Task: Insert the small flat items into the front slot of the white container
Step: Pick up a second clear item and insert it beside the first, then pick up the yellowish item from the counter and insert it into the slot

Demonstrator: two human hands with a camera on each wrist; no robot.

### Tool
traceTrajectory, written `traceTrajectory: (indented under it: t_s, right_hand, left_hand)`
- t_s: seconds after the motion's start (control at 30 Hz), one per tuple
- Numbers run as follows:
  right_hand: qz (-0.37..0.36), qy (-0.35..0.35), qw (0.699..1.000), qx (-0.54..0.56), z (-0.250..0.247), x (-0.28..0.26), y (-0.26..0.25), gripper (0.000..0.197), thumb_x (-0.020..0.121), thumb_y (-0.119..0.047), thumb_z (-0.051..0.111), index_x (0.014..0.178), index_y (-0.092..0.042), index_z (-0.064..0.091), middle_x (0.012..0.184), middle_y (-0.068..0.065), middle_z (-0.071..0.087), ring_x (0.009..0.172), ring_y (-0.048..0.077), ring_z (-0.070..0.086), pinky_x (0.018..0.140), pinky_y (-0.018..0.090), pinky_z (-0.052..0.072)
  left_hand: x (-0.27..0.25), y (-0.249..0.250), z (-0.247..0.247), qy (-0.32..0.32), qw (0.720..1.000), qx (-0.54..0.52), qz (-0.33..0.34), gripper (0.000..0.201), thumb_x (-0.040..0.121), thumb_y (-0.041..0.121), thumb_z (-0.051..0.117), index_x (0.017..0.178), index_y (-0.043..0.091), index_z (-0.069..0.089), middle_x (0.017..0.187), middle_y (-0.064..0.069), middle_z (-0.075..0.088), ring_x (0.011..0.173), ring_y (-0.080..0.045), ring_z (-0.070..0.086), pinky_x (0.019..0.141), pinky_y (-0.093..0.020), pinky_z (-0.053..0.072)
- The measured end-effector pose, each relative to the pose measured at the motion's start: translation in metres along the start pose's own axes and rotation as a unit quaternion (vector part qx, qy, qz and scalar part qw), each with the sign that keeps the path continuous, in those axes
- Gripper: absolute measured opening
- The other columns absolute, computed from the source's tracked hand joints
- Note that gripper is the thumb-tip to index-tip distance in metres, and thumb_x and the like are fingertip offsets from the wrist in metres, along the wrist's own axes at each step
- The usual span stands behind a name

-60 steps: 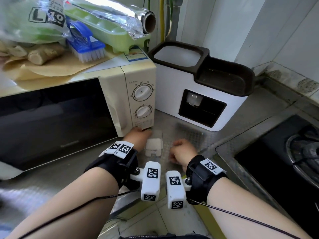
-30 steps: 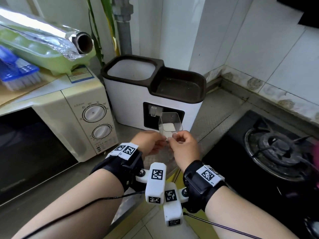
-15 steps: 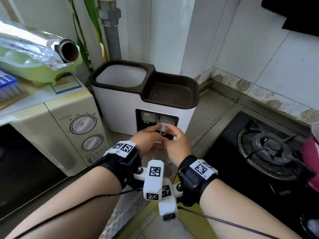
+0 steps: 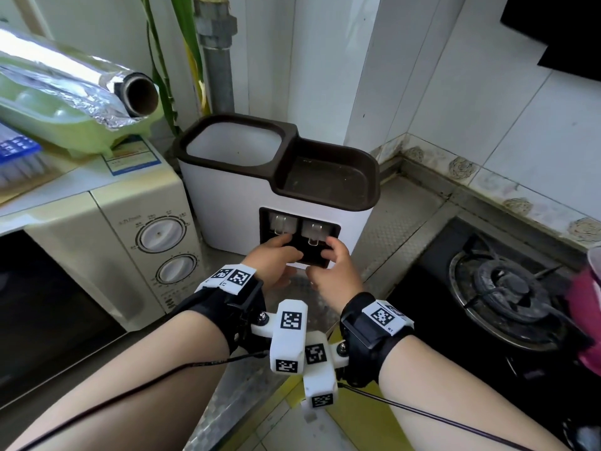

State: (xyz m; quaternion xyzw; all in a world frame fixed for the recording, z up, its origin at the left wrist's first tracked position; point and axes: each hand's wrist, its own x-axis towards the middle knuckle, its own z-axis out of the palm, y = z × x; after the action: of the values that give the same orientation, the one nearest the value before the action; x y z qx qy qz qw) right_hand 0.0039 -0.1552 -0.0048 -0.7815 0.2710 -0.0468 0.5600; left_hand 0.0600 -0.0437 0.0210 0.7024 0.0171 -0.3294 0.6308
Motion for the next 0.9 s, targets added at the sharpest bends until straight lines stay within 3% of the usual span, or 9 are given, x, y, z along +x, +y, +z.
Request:
traceTrajectory:
  t_s: [0.17, 0.27, 0.33, 0.43, 0.5, 0.6, 0.7, 0.77, 0.9]
  right_hand:
    - [-0.001, 0.008, 1.0, 0.002, 0.005, -0.004, 0.004, 0.043, 0.081, -0.01, 0.059, 0.123, -0.015, 0.052, 0.119, 0.005, 0.06, 0.096, 0.017, 0.057, 0.074, 0.024, 0.045]
    - [-0.01, -0.022, 1.0, 0.003, 0.012, -0.008, 0.0, 0.039, 0.081, -0.008, 0.058, 0.12, -0.013, 0.055, 0.106, 0.003, 0.062, 0.089, 0.016, 0.057, 0.072, 0.026, 0.047]
    - [-0.019, -0.048, 0.999, -0.002, 0.021, -0.01, -0.002, 0.04, 0.081, -0.009, 0.058, 0.121, -0.012, 0.055, 0.103, 0.001, 0.062, 0.09, 0.017, 0.058, 0.078, 0.03, 0.049]
    - [-0.028, -0.081, 0.996, 0.008, 0.033, -0.015, -0.003, 0.037, 0.082, -0.009, 0.06, 0.118, -0.013, 0.056, 0.094, -0.002, 0.06, 0.087, 0.018, 0.058, 0.076, 0.028, 0.049]
    - [-0.037, -0.104, 0.994, 0.01, 0.044, -0.021, -0.003, 0.034, 0.081, -0.01, 0.061, 0.114, -0.015, 0.056, 0.083, -0.009, 0.055, 0.084, 0.017, 0.056, 0.069, 0.024, 0.046]
    - [-0.033, -0.143, 0.989, 0.021, 0.062, -0.03, -0.004, 0.027, 0.081, -0.008, 0.06, 0.104, -0.019, 0.052, 0.082, -0.009, 0.053, 0.081, 0.02, 0.056, 0.069, 0.029, 0.047]
    - [-0.029, -0.185, 0.982, 0.03, 0.081, -0.04, -0.003, 0.023, 0.082, -0.004, 0.057, 0.099, -0.018, 0.049, 0.088, 0.001, 0.055, 0.065, 0.017, 0.053, 0.058, 0.025, 0.042]
    - [-0.027, -0.213, 0.977, 0.019, 0.092, -0.051, -0.002, 0.021, 0.083, -0.005, 0.057, 0.099, -0.017, 0.051, 0.083, 0.0, 0.056, 0.058, 0.012, 0.051, 0.053, 0.023, 0.04]
    - [-0.015, -0.268, 0.963, 0.001, 0.112, -0.073, 0.003, 0.02, 0.083, -0.008, 0.057, 0.1, -0.019, 0.053, 0.084, 0.001, 0.058, 0.056, 0.012, 0.052, 0.05, 0.022, 0.037]
  left_hand:
    - [-0.01, -0.005, -0.01, 0.032, 0.999, -0.016, 0.004, 0.054, 0.085, 0.014, 0.055, 0.138, 0.02, 0.045, 0.106, -0.007, 0.059, 0.084, -0.021, 0.058, 0.08, -0.034, 0.046]
    - [-0.022, -0.01, -0.019, 0.066, 0.997, -0.027, 0.009, 0.049, 0.084, 0.013, 0.057, 0.133, 0.019, 0.051, 0.089, -0.004, 0.06, 0.071, -0.016, 0.056, 0.067, -0.029, 0.044]
    - [-0.034, -0.015, -0.026, 0.09, 0.995, -0.043, 0.012, 0.043, 0.084, 0.012, 0.056, 0.127, 0.019, 0.054, 0.081, -0.003, 0.056, 0.07, -0.017, 0.052, 0.062, -0.027, 0.041]
    - [-0.053, -0.021, -0.036, 0.119, 0.991, -0.059, 0.01, 0.024, 0.085, 0.009, 0.051, 0.103, 0.022, 0.059, 0.083, -0.003, 0.051, 0.065, -0.017, 0.047, 0.057, -0.024, 0.036]
    - [-0.069, -0.029, -0.045, 0.147, 0.987, -0.066, 0.01, 0.017, 0.086, 0.007, 0.05, 0.087, 0.022, 0.058, 0.081, -0.003, 0.049, 0.064, -0.017, 0.045, 0.057, -0.024, 0.034]
    - [-0.093, -0.04, -0.057, 0.202, 0.977, -0.066, 0.014, 0.018, 0.085, 0.009, 0.052, 0.096, 0.022, 0.058, 0.084, -0.006, 0.053, 0.066, -0.016, 0.047, 0.058, -0.023, 0.037]
    - [-0.114, -0.05, -0.072, 0.257, 0.965, -0.049, 0.008, 0.025, 0.085, 0.011, 0.054, 0.107, 0.02, 0.062, 0.081, -0.005, 0.059, 0.072, -0.017, 0.051, 0.061, -0.026, 0.038]
    - [-0.128, -0.06, -0.084, 0.303, 0.953, -0.021, 0.007, 0.032, 0.083, 0.014, 0.055, 0.114, 0.013, 0.065, 0.091, -0.011, 0.063, 0.081, -0.02, 0.052, 0.069, -0.031, 0.039]
    - [-0.156, -0.082, -0.109, 0.402, 0.915, 0.014, -0.02, 0.029, 0.084, 0.016, 0.054, 0.108, 0.009, 0.068, 0.094, -0.013, 0.061, 0.085, -0.022, 0.05, 0.076, -0.03, 0.039]
